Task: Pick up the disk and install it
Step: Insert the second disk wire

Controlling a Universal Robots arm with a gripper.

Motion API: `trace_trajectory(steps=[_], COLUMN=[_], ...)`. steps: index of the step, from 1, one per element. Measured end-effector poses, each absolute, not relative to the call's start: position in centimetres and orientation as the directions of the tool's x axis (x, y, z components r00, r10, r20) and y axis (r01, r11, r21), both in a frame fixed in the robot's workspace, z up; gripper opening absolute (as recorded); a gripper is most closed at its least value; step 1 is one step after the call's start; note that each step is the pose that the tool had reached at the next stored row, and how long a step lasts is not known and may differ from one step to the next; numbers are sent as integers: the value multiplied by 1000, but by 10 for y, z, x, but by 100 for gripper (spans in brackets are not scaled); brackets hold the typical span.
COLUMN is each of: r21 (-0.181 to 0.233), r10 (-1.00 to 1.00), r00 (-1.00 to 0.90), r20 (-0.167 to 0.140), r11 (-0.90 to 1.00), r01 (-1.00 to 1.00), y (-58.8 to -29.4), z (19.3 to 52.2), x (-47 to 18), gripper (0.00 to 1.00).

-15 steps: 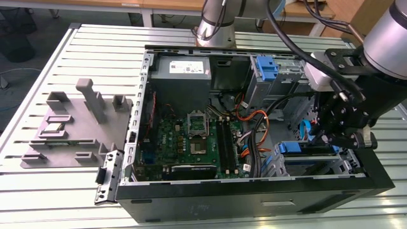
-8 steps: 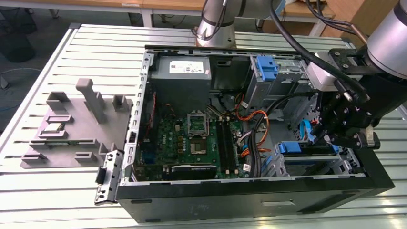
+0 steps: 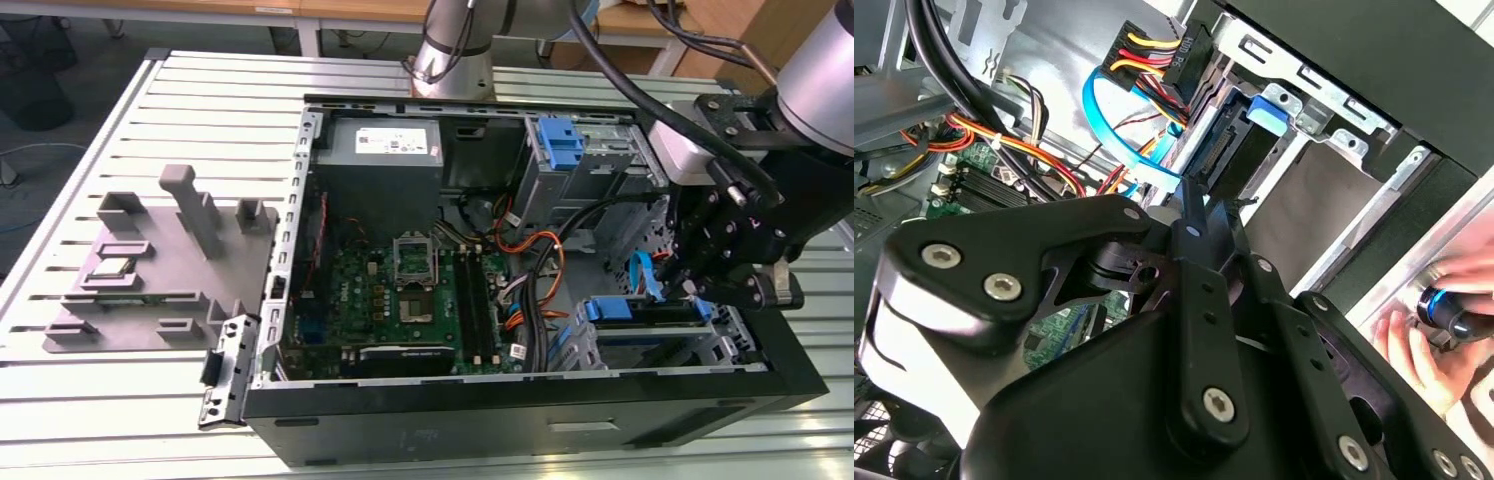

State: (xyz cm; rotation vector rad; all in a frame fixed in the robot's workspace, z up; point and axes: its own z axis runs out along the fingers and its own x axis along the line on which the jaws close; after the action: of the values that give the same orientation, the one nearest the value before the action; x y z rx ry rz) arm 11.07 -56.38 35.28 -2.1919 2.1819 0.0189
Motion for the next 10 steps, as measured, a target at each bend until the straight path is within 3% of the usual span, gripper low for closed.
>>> trace_trajectory(steps=[10], r21=[-26], r10=[-999], r00=[5], r20=[-43], r11=[-4], r01=[-1000], y=[-564], z=[356], x=[111], gripper=[24])
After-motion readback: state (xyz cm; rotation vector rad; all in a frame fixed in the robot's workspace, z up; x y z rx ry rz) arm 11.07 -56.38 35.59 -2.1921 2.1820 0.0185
